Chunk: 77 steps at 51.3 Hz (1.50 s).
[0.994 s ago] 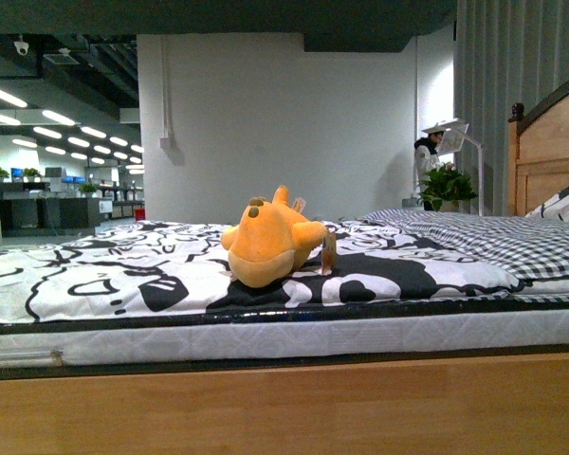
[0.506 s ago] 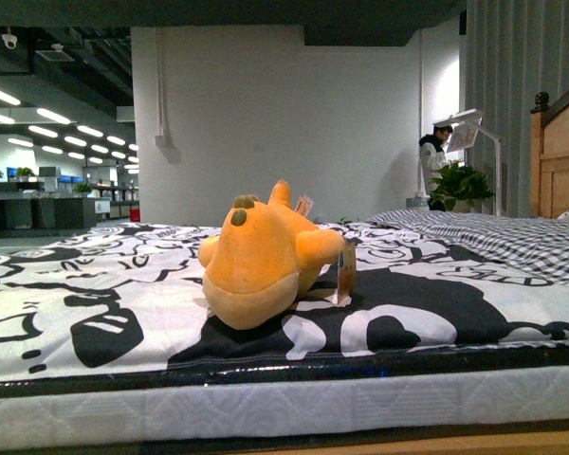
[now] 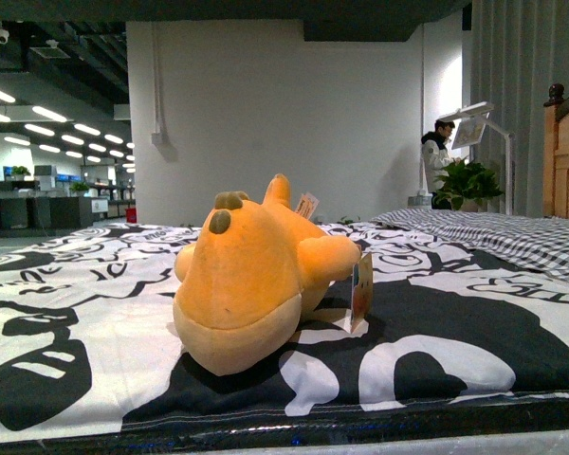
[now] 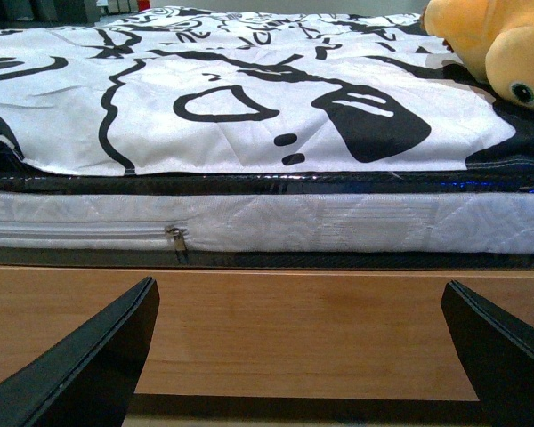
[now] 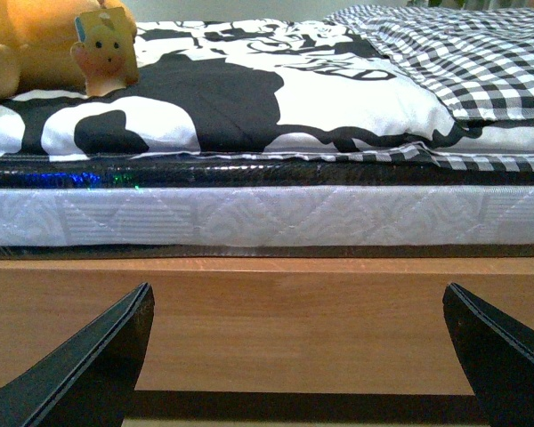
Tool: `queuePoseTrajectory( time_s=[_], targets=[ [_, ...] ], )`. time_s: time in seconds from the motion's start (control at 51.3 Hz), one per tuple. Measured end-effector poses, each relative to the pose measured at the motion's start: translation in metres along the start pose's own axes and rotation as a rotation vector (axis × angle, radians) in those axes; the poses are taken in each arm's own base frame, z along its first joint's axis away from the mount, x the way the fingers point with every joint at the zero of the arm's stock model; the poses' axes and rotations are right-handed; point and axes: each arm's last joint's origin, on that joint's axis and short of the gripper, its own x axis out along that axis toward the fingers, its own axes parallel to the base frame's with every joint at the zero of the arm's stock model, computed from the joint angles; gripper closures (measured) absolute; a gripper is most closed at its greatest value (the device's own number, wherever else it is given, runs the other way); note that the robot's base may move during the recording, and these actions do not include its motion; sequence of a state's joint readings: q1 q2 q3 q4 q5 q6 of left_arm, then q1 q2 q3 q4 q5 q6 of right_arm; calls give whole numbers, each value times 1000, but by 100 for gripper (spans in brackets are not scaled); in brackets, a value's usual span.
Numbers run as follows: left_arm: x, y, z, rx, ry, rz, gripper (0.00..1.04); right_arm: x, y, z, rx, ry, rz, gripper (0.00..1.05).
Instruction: Put away toys
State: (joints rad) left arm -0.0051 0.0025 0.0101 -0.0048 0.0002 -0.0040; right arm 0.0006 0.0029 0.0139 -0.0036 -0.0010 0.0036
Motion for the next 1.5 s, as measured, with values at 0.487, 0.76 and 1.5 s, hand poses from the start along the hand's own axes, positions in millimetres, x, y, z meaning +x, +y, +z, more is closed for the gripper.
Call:
queuePoseTrajectory(
  time_s=[0.487, 0.76, 1.5],
  targets=[
    [0, 0, 0, 0, 0, 0, 6, 48, -28, 61, 178, -17, 158, 6],
    [0, 0, 0, 0, 0, 0, 6, 134, 3, 149, 160, -103, 205, 6],
    [0, 0, 0, 0, 0, 0, 6, 235, 190, 206, 27, 8, 274, 6]
  ],
)
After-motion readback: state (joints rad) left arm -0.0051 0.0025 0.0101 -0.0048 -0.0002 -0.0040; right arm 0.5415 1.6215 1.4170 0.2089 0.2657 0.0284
